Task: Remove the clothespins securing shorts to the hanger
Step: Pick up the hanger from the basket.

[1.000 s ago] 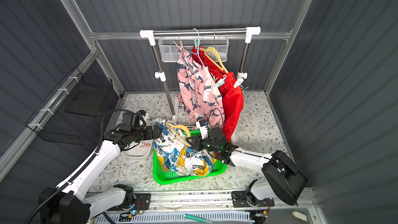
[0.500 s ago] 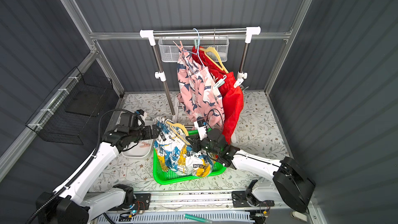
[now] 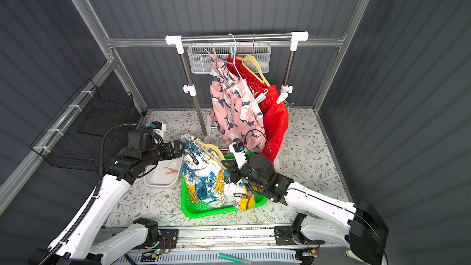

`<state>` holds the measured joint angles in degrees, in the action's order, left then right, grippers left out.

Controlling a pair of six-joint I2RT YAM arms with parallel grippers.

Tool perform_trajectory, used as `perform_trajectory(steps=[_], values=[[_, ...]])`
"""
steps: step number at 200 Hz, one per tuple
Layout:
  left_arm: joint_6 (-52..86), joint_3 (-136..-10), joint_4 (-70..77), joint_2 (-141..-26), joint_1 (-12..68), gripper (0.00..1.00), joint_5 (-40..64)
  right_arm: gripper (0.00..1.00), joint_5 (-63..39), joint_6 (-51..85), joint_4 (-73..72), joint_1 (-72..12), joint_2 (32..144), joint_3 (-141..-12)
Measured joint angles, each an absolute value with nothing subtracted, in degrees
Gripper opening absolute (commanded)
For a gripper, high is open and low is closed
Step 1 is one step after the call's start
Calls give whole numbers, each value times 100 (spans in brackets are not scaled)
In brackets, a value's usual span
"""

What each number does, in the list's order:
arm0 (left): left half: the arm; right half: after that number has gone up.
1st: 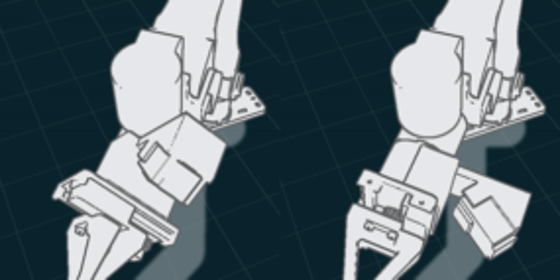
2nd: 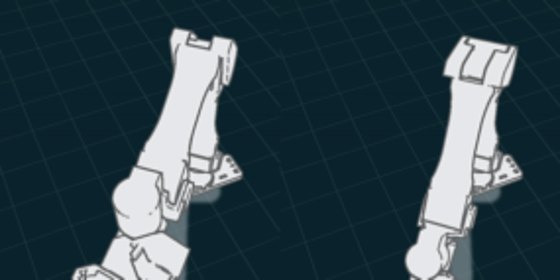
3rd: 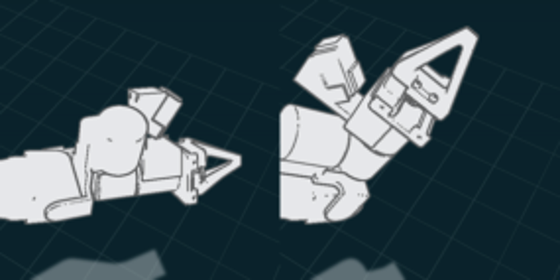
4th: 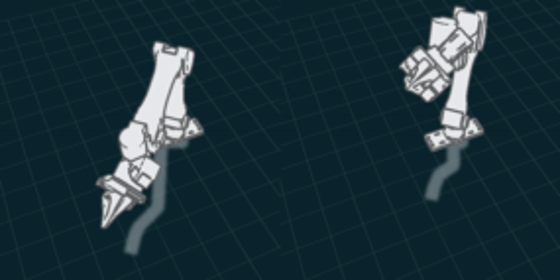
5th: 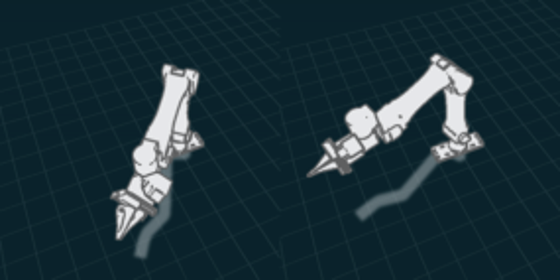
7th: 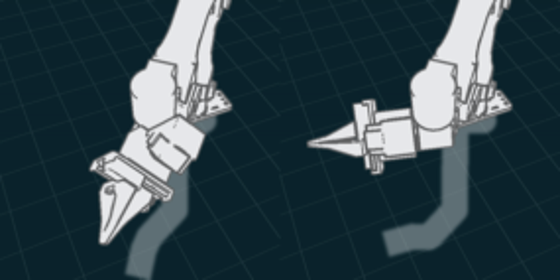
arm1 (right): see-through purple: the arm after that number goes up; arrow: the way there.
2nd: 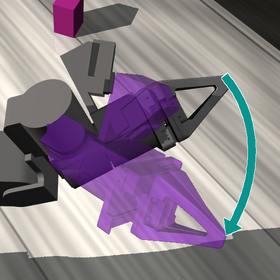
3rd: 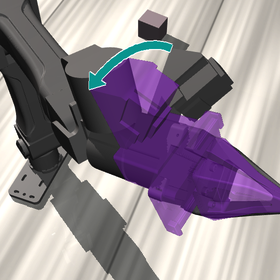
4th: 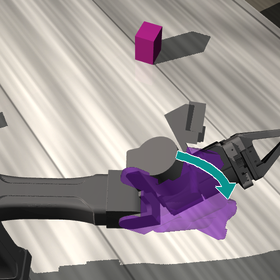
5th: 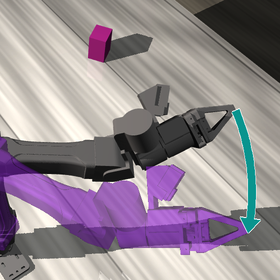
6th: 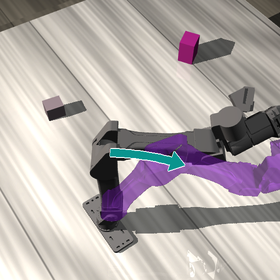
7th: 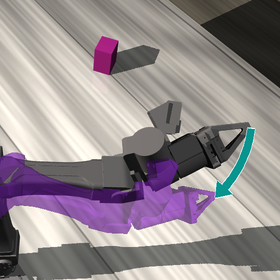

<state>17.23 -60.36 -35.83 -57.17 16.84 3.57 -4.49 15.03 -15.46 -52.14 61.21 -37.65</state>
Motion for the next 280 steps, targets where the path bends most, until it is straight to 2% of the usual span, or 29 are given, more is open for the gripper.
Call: perform_trajectory(steps=[67, 138, 204, 242, 280], values=[[1385, -6169, -3568, -5627, 1732, 91, 888, 0, -141, 582, -567, -5468, 5664, -4189], [1063, -6322, -3463, -5690, 2091, 84, 932, 0, 176, 121, -121, -5551, 5774, -4239], [915, -6305, -3343, -5990, 3107, 81, -5, 0, 215, 104, 5, -5551, 5964, -4397], [895, -6305, -3301, -6375, 3651, 74, -751, 0, 244, 106, 40, -5551, 5975, -4397], [897, -6305, -3284, -6512, 3743, 67, -1291, 0, 283, 128, 36, -5551, 5972, -4381]])
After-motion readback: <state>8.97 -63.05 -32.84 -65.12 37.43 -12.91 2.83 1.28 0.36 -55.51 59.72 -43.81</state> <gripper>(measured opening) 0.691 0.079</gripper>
